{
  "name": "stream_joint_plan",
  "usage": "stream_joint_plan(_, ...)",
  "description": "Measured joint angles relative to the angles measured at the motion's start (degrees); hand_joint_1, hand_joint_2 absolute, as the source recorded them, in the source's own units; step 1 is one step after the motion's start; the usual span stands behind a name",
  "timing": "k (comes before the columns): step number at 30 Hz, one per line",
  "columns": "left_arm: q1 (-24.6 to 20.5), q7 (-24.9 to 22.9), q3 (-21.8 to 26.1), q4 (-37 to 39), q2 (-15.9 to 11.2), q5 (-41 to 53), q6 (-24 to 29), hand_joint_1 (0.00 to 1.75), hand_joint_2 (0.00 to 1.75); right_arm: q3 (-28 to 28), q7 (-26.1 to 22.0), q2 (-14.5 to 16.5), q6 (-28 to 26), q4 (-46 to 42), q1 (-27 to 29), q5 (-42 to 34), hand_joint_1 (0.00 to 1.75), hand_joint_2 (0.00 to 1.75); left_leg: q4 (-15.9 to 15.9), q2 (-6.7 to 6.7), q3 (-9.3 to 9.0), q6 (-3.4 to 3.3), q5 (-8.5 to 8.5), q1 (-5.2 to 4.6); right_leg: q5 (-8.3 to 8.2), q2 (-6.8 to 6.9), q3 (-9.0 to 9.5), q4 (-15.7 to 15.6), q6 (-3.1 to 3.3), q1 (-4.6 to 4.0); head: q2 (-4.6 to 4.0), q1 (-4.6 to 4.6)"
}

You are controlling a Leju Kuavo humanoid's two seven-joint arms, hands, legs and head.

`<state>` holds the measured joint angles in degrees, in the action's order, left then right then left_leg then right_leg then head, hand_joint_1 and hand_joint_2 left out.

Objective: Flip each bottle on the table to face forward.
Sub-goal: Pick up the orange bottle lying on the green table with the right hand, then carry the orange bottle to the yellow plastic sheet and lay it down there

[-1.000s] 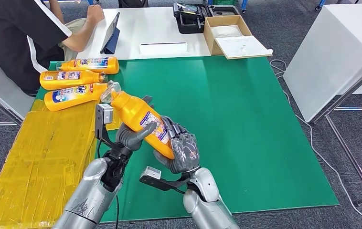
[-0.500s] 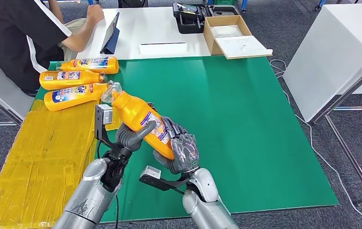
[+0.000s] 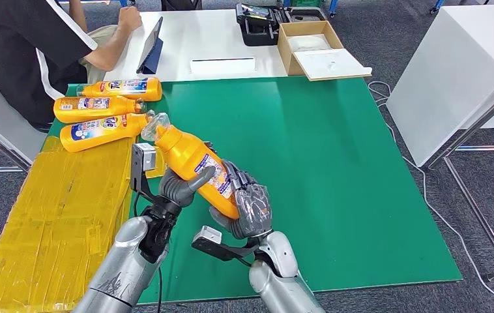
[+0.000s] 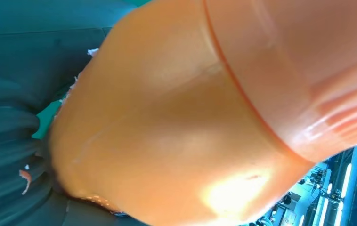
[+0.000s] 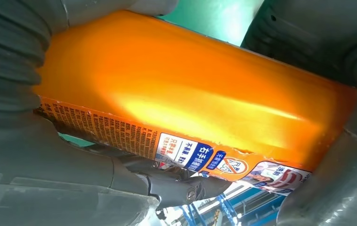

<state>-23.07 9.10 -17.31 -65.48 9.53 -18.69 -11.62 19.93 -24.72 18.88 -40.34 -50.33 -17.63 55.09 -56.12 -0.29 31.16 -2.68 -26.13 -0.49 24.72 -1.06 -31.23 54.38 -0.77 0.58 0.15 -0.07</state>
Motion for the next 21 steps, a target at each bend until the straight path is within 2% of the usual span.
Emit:
stream_joint_plan(3, 0.0, 0.0, 0.0, 0.0, 0.0, 0.0, 0.0, 1.75, 1.75, 0.0, -0.2, 0.0, 0.0, 0.0, 0.0, -0.3, 1.75, 1.75, 0.0, 0.00, 0.00, 0.00, 0.00, 0.00, 0.00, 0.00, 0.00, 0.0, 0.00, 0.00, 0.00, 0.00)
stream_joint_plan(4, 0.0, 0.0, 0.0, 0.0, 0.0, 0.0, 0.0, 1.75, 1.75, 0.0, -0.2, 0.0, 0.0, 0.1, 0.0, -0.3, 1.38, 1.75, 0.0, 0.00, 0.00, 0.00, 0.00, 0.00, 0.00, 0.00, 0.00, 0.0, 0.00, 0.00, 0.00, 0.00)
stream_joint_plan(7, 0.0, 0.1, 0.0, 0.0, 0.0, 0.0, 0.1, 1.75, 1.75, 0.0, -0.3, 0.0, 0.0, 0.1, 0.1, -0.5, 0.07, 1.75, 0.0, 0.00, 0.00, 0.00, 0.00, 0.00, 0.00, 0.00, 0.00, 0.0, 0.00, 0.00, 0.00, 0.00)
stream_joint_plan(8, 0.0, 0.2, 0.0, 0.0, 0.0, 0.1, 0.2, 1.75, 1.75, 0.0, -0.5, 0.0, 0.0, 0.1, 0.1, -1.4, 0.00, 1.75, 0.0, 0.00, 0.00, 0.00, 0.00, 0.00, 0.00, 0.00, 0.01, 0.0, 0.00, 0.00, 0.00, 0.00)
stream_joint_plan(9, 0.1, 0.5, 0.0, -0.1, 0.0, 0.2, 0.5, 1.75, 1.75, 0.2, -0.7, -0.1, 0.0, 0.2, 0.1, -3.0, 0.00, 1.75, 0.0, 0.00, 0.01, 0.00, 0.00, 0.00, 0.00, 0.00, 0.01, 0.0, 0.00, 0.00, 0.00, 0.00)
stream_joint_plan(13, 1.0, 2.3, 0.9, -2.2, -0.2, 1.4, 3.8, 1.75, 1.75, 2.6, -0.4, -1.2, 2.2, -0.8, 0.9, -16.8, 0.00, 1.75, 0.0, -0.01, 0.03, 0.00, 0.00, 0.00, 0.00, 0.00, 0.02, 0.0, 0.00, 0.00, 0.00, -0.01)
stream_joint_plan(16, 2.9, 3.3, 3.5, -5.1, -0.8, 3.0, 7.0, 1.75, 1.75, 4.1, 0.5, -4.0, 5.8, -6.2, 3.3, -26.2, 0.00, 1.75, 0.0, -0.01, 0.04, 0.00, 0.00, 0.00, 0.00, 0.00, 0.01, 0.0, 0.00, 0.00, 0.00, 0.00)
stream_joint_plan(21, 6.8, 4.2, 9.7, -9.1, -2.1, 4.5, 11.2, 1.75, 1.75, 3.7, 1.4, -9.5, 12.0, -20.5, 9.0, -36.3, 0.00, 1.75, 0.0, -0.03, 0.07, 0.00, -0.02, -0.01, 0.01, 0.00, -0.03, 0.0, 0.00, 0.00, 0.00, -0.01)
